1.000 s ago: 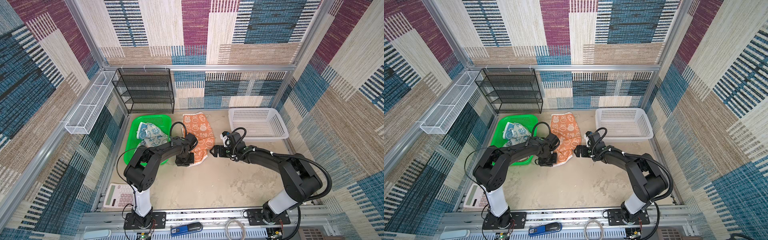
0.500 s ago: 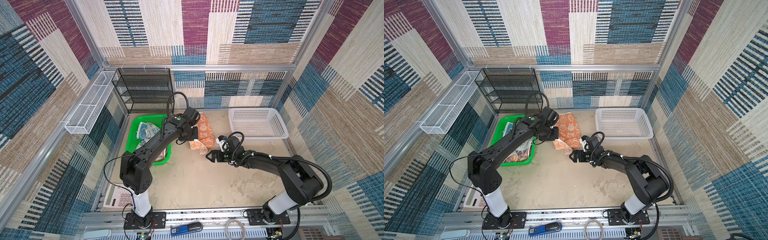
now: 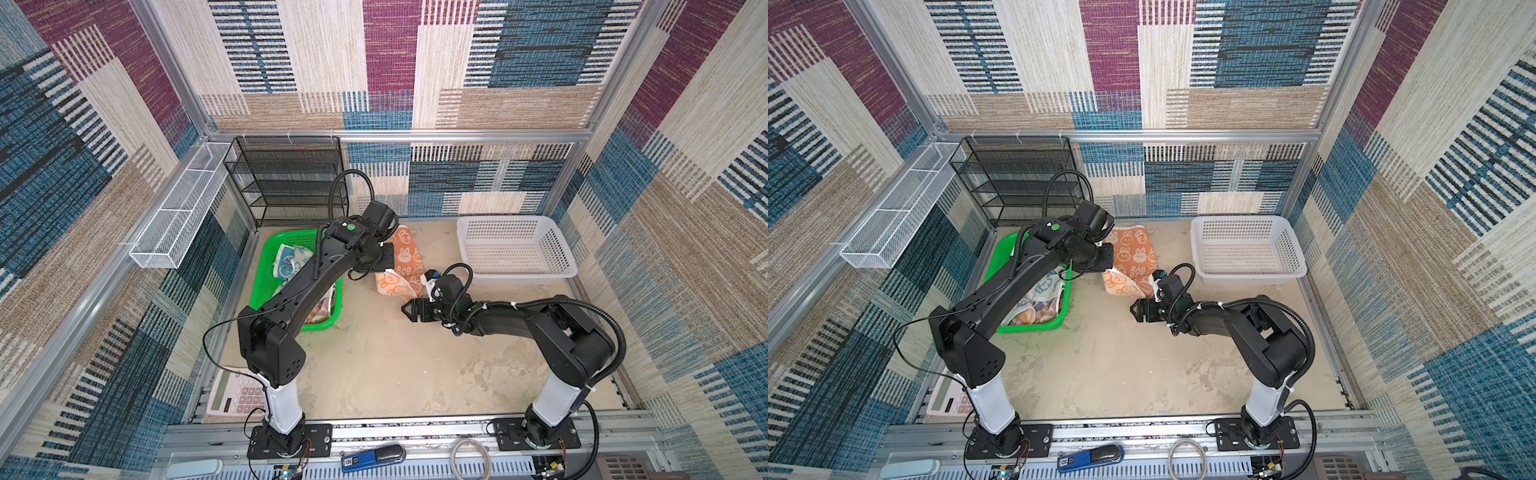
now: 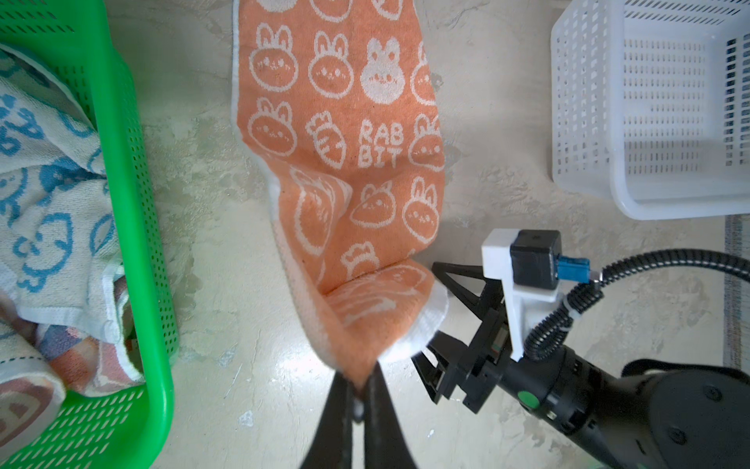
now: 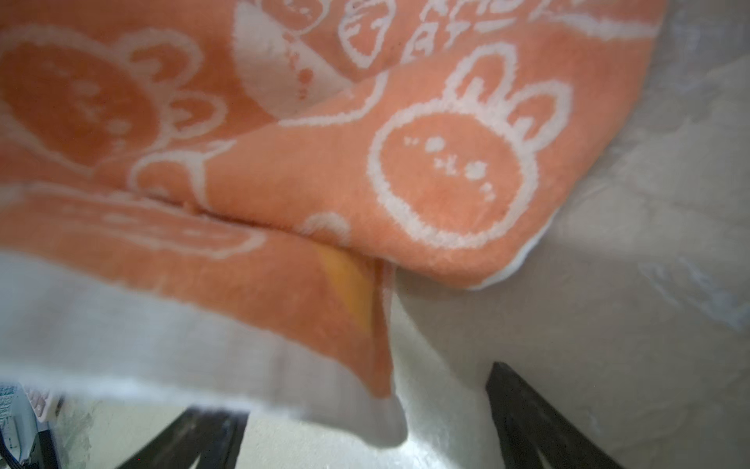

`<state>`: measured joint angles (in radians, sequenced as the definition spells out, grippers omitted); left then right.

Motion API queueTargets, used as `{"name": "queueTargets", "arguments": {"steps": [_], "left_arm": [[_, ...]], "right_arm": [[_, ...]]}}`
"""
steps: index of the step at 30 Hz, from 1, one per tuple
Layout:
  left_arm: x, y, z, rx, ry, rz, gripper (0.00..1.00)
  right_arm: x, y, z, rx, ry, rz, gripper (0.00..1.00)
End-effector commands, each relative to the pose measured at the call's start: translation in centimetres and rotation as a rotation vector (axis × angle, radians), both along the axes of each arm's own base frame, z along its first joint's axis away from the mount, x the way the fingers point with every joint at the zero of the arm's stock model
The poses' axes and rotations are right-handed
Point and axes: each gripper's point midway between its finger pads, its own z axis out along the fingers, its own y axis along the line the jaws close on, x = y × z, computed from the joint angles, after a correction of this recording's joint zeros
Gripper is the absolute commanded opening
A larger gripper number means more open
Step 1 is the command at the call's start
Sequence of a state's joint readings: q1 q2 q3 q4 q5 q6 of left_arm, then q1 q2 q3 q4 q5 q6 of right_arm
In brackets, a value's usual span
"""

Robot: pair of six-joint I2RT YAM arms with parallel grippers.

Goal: Fold and stack the towels

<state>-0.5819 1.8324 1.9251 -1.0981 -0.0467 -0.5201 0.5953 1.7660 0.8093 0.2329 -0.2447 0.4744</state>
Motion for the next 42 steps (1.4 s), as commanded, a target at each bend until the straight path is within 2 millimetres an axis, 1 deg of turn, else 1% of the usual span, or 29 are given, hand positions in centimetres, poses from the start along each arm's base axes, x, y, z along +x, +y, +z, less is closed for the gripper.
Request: {"name": "queueTargets", "arguments": {"steps": [1,3,4,7,9,12,14,15,17,18,19,21,23,24,26,27,28,30,32,33,35,36,39,42], "left_arm": [[-0.5,0.7,-0.3,0.027,0.016,-0.004,0.0],[-0.6,0.8,-0.4,0.032,0.017,-0.003,0.0],[-0.5,0.9,-0.4,0.033,0.017,0.0,0.0],[-0.4,1.1,-0.7,0.042,0.021,0.004,0.0],[-0.3,1.4,-0.9,0.046,0.025,0.011,0.0],[0.0,1.7,-0.9,0.045,0.026,0.019,0.0],[0.2,2.0,-1.0,0.046,0.028,0.025,0.0],[0.3,2.2,-0.9,0.044,0.027,0.03,0.0],[0.6,2.4,-0.4,0.025,0.021,0.039,0.0],[0.8,2.5,0.1,0.014,0.011,0.042,0.0],[1.1,2.5,1.1,-0.003,-0.01,0.045,0.0],[1.6,2.8,3.5,-0.032,-0.067,0.054,0.0],[2.0,3.1,6.9,-0.062,-0.149,0.065,0.0],[2.1,3.3,8.7,-0.076,-0.191,0.069,0.0],[2.0,3.6,12.5,-0.116,-0.283,0.074,0.0],[1.9,3.8,14.2,-0.134,-0.323,0.076,0.0],[1.7,3.9,16.0,-0.156,-0.367,0.077,0.0],[1.0,4.3,19.4,-0.198,-0.444,0.076,0.0],[0.0,4.7,22.5,-0.249,-0.513,0.069,0.0],[-0.6,4.8,23.7,-0.271,-0.537,0.065,0.0],[-2.2,5.0,25.9,-0.319,-0.577,0.054,0.0],[-3.0,5.2,26.6,-0.339,-0.589,0.048,0.0],[-6.2,5.2,28.5,-0.403,-0.612,0.025,0.0],[-9.2,5.3,29.3,-0.467,-0.605,0.01,0.0]], "right_arm": [[1.3,0.0,0.1,-0.009,-0.046,-0.034,0.88],[1.3,0.4,-0.2,0.0,-0.04,-0.017,0.81],[1.2,0.5,-0.2,0.008,-0.035,-0.012,0.76],[1.0,0.6,-0.5,0.011,-0.022,-0.011,0.53],[0.8,0.4,-0.3,0.007,-0.019,-0.011,0.41],[0.4,0.0,0.4,-0.005,-0.027,-0.013,0.2],[0.3,-0.5,1.3,-0.033,-0.039,-0.021,0.01],[0.4,-0.8,2.0,-0.044,-0.053,-0.028,0.0],[0.6,-1.5,4.0,-0.073,-0.092,-0.038,0.0],[0.9,-1.8,5.5,-0.088,-0.119,-0.047,0.0],[1.3,-2.3,7.2,-0.112,-0.144,-0.063,0.0],[2.1,-3.2,11.2,-0.138,-0.21,-0.084,0.0],[3.2,-4.3,16.3,-0.159,-0.292,-0.126,0.0],[3.5,-4.6,18.7,-0.164,-0.329,-0.139,0.0],[4.1,-5.3,24.0,-0.171,-0.408,-0.169,0.0],[4.2,-5.4,26.2,-0.169,-0.44,-0.175,0.0],[4.2,-5.5,28.8,-0.162,-0.478,-0.177,0.0],[3.8,-5.9,33.1,-0.138,-0.544,-0.18,0.0],[2.7,-6.4,37.4,-0.108,-0.608,-0.176,0.0],[2.2,-6.5,39.0,-0.095,-0.633,-0.169,0.0],[0.4,-7.0,42.1,-0.064,-0.682,-0.141,0.0],[-0.5,-7.2,43.2,-0.049,-0.701,-0.128,0.0],[-4.1,-8.3,46.3,0.006,-0.765,-0.086,0.0],[-7.5,-9.5,48.1,0.052,-0.804,-0.048,0.0]]}}
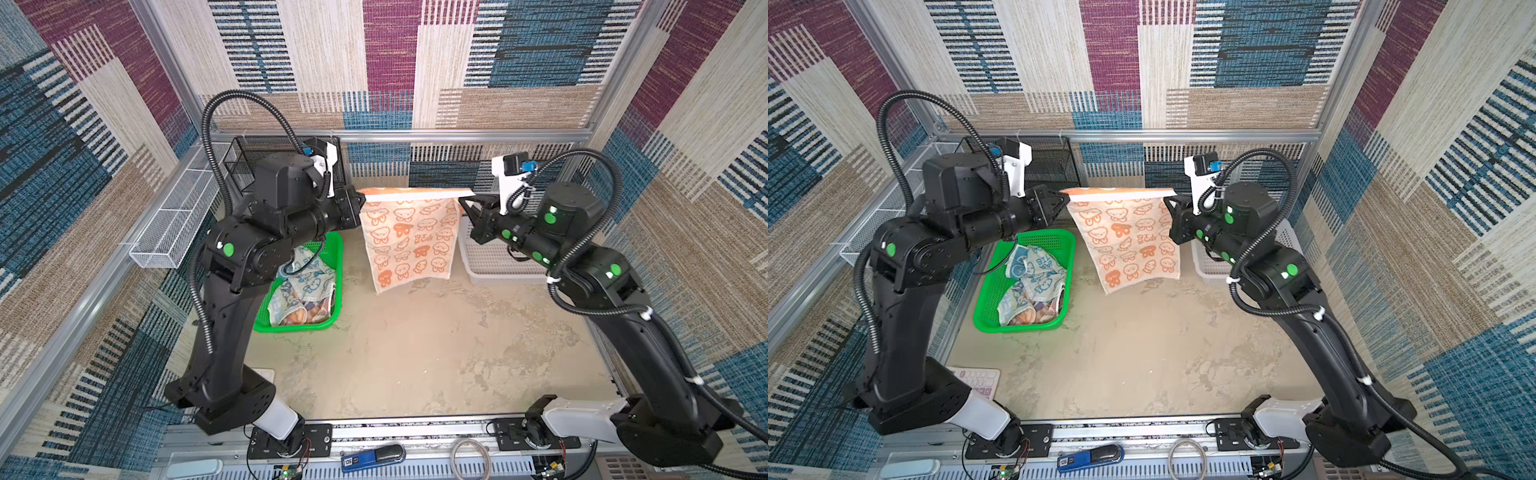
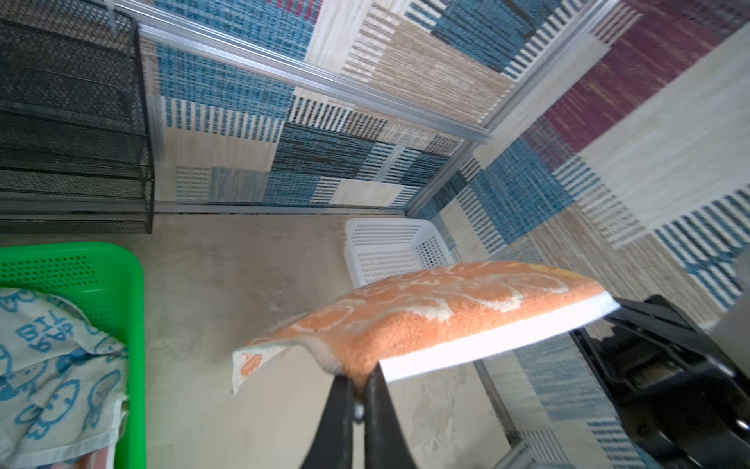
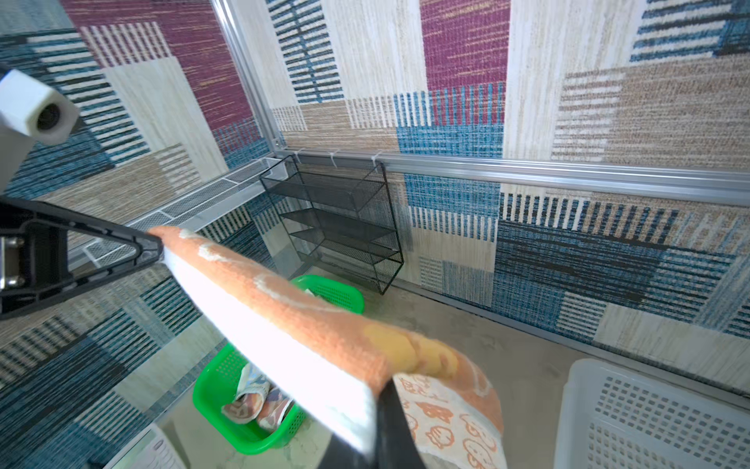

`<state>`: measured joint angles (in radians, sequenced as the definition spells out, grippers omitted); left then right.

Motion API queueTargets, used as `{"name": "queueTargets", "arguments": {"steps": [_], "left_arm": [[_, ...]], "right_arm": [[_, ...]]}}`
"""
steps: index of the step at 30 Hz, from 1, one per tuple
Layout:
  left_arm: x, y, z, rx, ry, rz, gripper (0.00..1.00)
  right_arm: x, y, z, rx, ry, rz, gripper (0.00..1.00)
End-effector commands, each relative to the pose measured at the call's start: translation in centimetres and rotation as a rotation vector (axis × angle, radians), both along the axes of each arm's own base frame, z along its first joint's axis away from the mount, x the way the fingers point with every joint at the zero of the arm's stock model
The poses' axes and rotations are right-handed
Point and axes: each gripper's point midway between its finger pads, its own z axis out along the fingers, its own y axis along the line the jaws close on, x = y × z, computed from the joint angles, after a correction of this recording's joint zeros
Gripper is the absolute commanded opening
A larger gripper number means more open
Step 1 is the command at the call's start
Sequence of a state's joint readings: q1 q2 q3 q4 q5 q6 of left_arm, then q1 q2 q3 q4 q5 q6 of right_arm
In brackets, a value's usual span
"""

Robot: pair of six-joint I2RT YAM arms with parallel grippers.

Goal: Fold and stack the towels

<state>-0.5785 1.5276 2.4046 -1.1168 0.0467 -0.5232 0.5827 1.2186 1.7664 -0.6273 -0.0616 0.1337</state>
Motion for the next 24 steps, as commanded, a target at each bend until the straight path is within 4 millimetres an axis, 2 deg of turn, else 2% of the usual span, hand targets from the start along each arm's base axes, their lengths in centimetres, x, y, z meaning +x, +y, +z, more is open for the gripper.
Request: {"name": "queueTargets", "arguments": {"steps": [1,3,5,7,9,13,19,22,23,24], "left_arm": [[-1.8,1.8,0.2,-0.035,0.021,0.066,0.0],[-2.9,2.1,0.1,-0.065,0.04,0.062,0.0],[-3.5,2.2,-0.3,-0.082,0.06,0.055,0.0],[-3.1,2.2,-1.4,-0.067,0.074,0.07,0.0],[-1.9,2.4,-2.8,-0.016,0.084,0.108,0.0],[2.9,2.3,-7.0,0.072,0.154,0.155,0.0],[12.5,2.8,-15.1,0.145,0.317,0.191,0.0],[17.9,2.0,-19.6,0.161,0.389,0.173,0.0],[19.3,1.6,-20.4,0.161,0.395,0.16,0.0],[21.0,1.3,-22.1,0.173,0.411,0.154,0.0]], "right_arm": [[-2.8,-1.8,0.9,-0.005,-0.018,0.008,0.0],[-3.8,-2.1,0.6,-0.015,-0.009,0.024,0.0],[-3.9,-2.2,-0.7,-0.04,0.024,0.023,0.0],[-3.3,-1.8,-2.3,-0.06,0.053,0.025,0.0],[-2.0,-1.2,-3.9,-0.081,0.084,0.015,0.0],[2.3,0.2,-8.0,-0.162,0.162,-0.007,0.0],[11.4,-0.7,-13.8,-0.2,0.3,-0.06,0.0],[16.3,-0.8,-18.5,-0.279,0.384,-0.116,0.0],[17.4,-0.8,-19.8,-0.287,0.404,-0.118,0.0],[18.6,-0.8,-21.1,-0.29,0.421,-0.116,0.0]]}}
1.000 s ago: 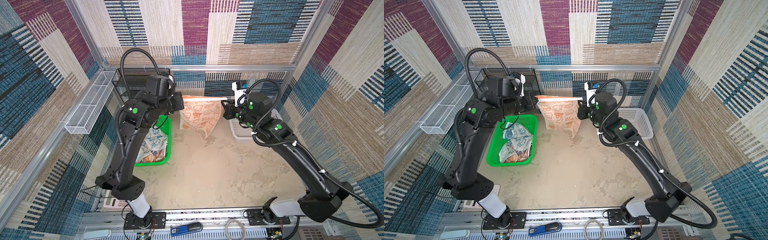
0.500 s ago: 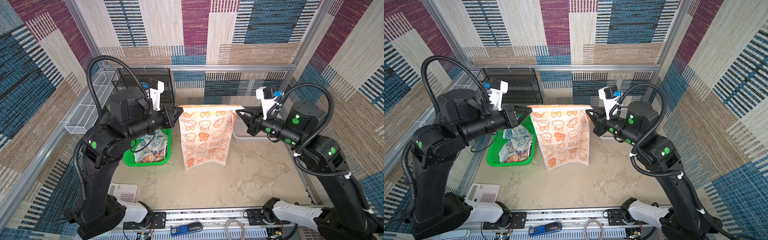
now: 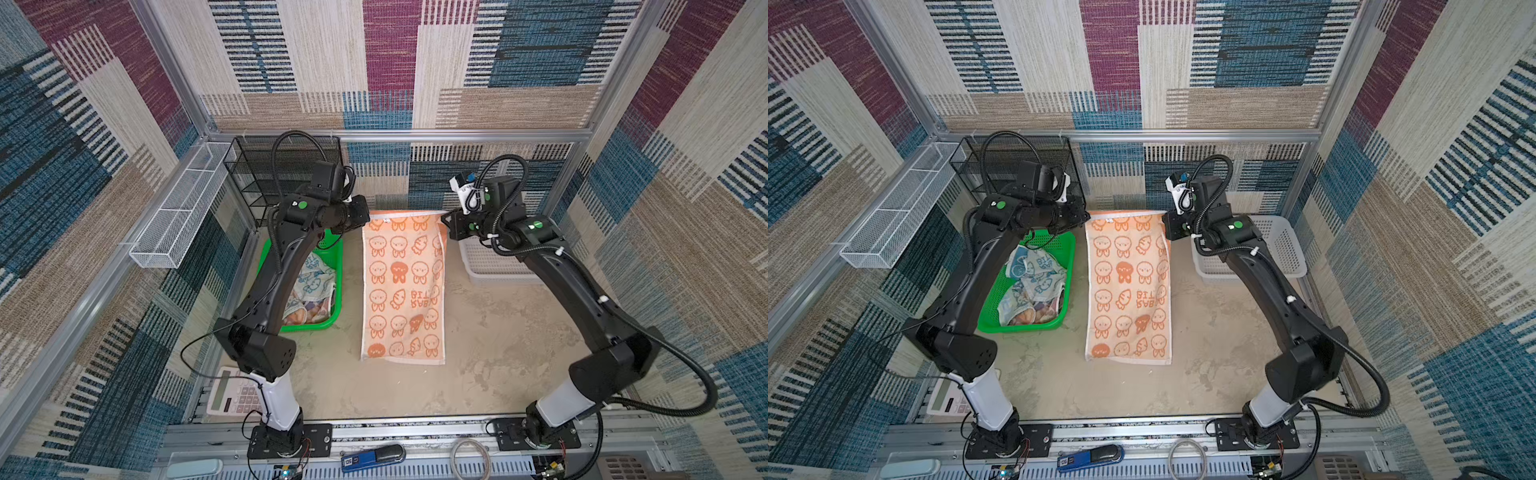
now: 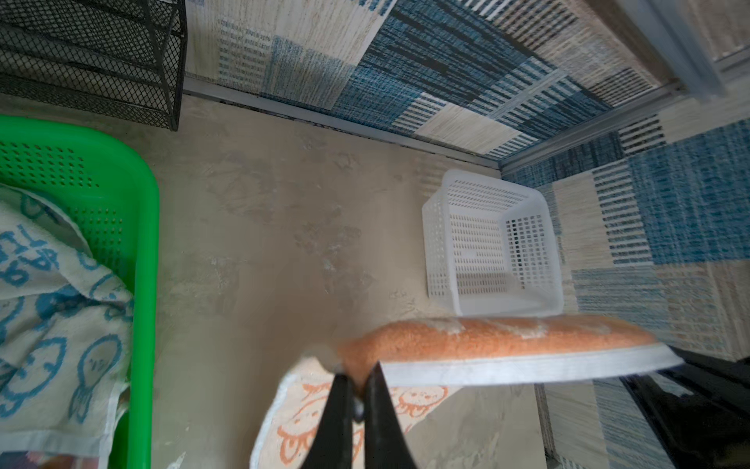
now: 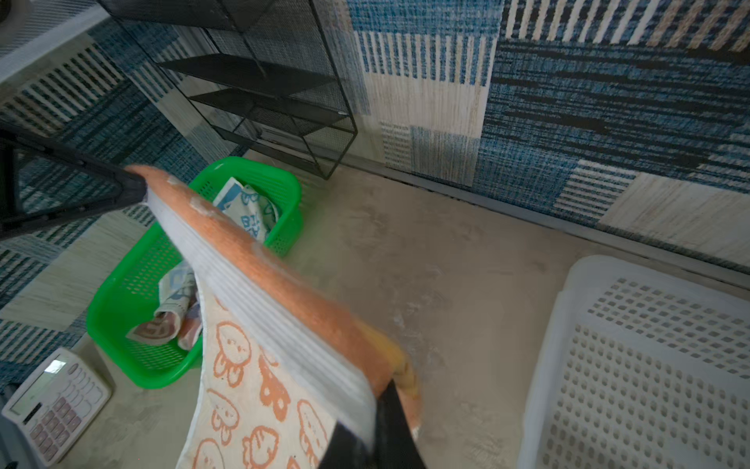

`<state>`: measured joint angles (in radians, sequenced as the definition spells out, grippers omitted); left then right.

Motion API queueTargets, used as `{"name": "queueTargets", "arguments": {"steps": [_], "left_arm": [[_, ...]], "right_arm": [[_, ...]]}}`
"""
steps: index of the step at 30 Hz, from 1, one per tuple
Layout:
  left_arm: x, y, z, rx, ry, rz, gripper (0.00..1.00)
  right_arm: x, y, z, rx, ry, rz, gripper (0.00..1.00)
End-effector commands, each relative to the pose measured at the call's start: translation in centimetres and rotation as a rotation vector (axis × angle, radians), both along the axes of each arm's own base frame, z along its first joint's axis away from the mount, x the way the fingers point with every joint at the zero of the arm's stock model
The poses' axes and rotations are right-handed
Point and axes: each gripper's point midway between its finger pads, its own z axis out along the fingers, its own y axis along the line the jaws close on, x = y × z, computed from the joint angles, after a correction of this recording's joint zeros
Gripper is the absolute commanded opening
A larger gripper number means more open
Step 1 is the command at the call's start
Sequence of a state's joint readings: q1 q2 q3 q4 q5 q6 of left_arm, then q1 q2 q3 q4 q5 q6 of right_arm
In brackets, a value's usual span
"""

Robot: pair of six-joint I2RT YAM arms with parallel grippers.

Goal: Fold and stack the towels

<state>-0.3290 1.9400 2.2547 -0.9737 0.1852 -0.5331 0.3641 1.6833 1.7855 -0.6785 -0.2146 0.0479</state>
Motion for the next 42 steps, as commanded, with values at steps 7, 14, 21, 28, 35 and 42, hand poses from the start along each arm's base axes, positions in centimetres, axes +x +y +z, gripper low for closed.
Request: {"name": "queueTargets", "arguments": {"steps": [7,14,21,28,35,42], "left_arm": [[8.6,0.5,-9.8,0.11,0.072,0.019,0.0],[6.0,1.1,-14.8,0.172,0.214,0.003,0.0],[1.2,1.8,-18.5,0.226,0.301,0.003,0.0],[-1.7,2.7,-19.6,0.239,0.34,0.019,0.0],[-3.7,1.4,-19.1,0.234,0.341,-0.02,0.0],[-5.5,0.2,-20.6,0.226,0.376,-0.055,0.0]], "right_arm": [[7.9,-1.4,-9.1,-0.074,0.103,-0.059,0.0],[5.5,-2.1,-16.1,-0.094,0.239,-0.072,0.01],[1.0,-3.8,-20.3,-0.119,0.329,-0.102,0.03],[-1.3,-4.4,-21.8,-0.158,0.364,-0.132,0.11],[-4.1,-3.6,-24.3,-0.194,0.41,-0.126,0.29],[-6.9,-1.5,-24.0,-0.046,0.439,-0.062,0.64]]}}
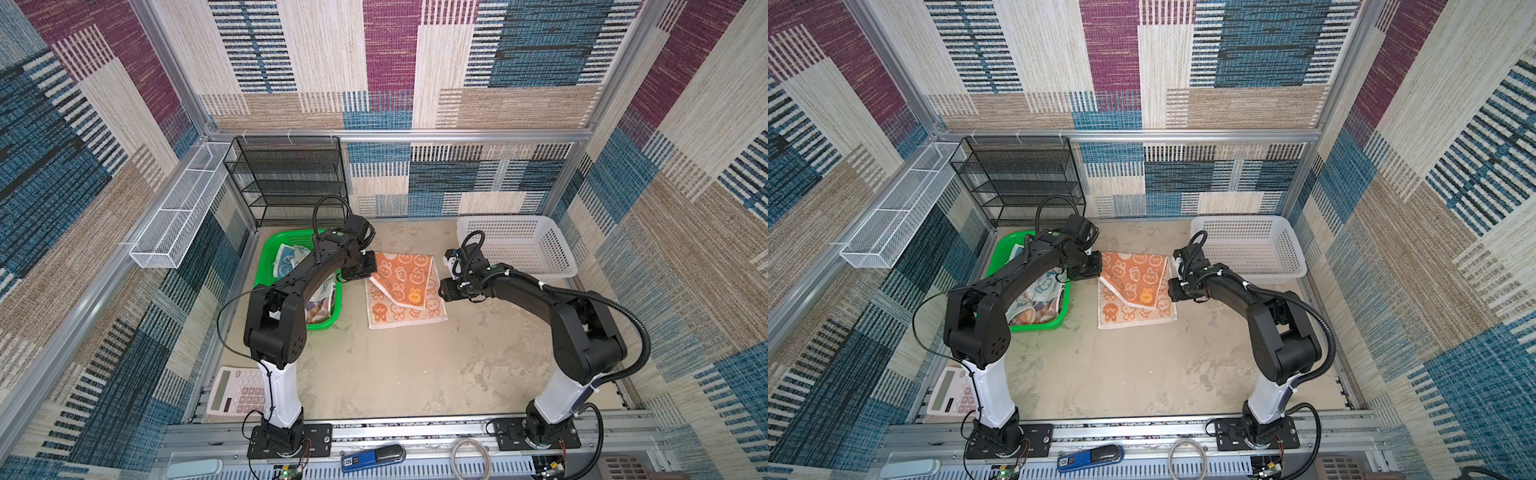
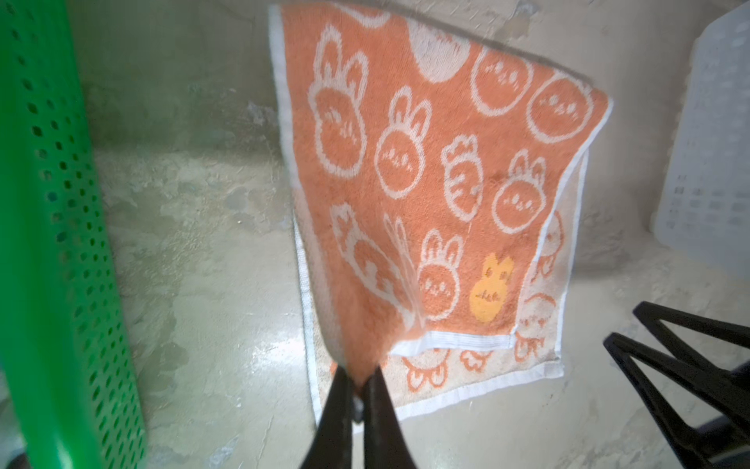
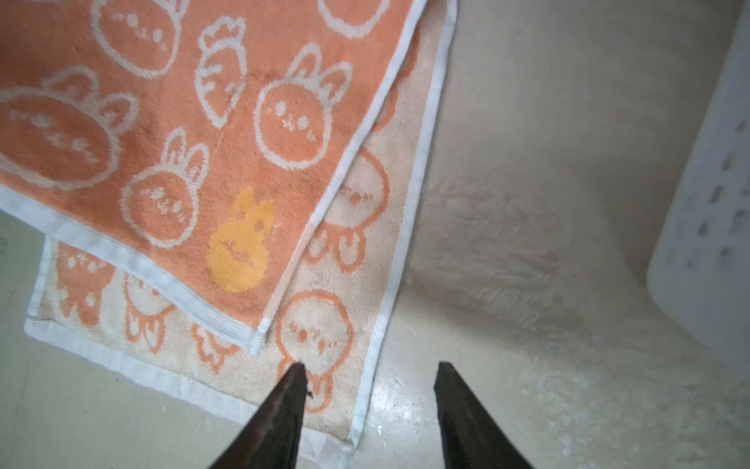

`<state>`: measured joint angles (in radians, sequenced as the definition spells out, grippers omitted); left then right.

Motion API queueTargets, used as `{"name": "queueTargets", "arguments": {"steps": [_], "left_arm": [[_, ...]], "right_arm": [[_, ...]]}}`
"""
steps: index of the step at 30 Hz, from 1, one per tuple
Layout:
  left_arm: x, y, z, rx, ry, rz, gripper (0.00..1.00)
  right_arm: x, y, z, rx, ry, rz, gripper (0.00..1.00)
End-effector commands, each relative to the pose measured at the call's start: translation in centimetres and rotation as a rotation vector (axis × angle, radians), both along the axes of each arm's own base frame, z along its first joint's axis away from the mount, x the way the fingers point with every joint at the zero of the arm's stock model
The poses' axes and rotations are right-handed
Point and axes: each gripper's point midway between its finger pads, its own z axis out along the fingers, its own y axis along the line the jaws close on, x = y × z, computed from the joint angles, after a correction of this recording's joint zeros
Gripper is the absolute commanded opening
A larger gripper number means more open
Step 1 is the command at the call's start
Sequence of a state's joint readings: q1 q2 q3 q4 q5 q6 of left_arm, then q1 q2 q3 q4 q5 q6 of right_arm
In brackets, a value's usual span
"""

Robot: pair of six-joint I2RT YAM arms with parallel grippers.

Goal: Fold and stack the towels

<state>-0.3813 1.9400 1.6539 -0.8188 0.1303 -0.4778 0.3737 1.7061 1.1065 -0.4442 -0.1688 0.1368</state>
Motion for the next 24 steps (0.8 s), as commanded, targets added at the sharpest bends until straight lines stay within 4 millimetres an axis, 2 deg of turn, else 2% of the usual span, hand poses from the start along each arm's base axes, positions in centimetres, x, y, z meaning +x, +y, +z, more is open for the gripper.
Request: {"name": "queueTargets", "arguments": {"steps": [1,3,6,9,12,24], "left_arm": [[-0.2,0.0,0.0,0.005,-0.006,0.009,0.0],[-0.4,-0.1,0.0,0.003,-0.005,0.008,0.0],[-0.5,0.0,0.1,0.006,-0.01,0.01,0.0],[-0.7,0.1,0.1,0.004,-0.01,0.012,0.0],[-0.9,0.2,0.1,0.004,-0.011,0.013,0.0],[-1.1,0.0,-0.2,-0.006,-0.01,0.011,0.0]], "right_arm": [[-0.3,1.9,1.4,0.134,-0.015,-0.001,0.67],[-0.9,2.5,1.4,0.183,0.007,-0.016,0.72],[-2.1,4.3,1.5,0.275,0.032,-0.01,0.72],[-2.6,5.6,1.2,0.353,0.061,-0.017,0.7],[-2.7,6.6,0.8,0.402,0.09,-0.024,0.64],[-2.4,7.5,-1.5,0.425,0.151,-0.036,0.55]]}}
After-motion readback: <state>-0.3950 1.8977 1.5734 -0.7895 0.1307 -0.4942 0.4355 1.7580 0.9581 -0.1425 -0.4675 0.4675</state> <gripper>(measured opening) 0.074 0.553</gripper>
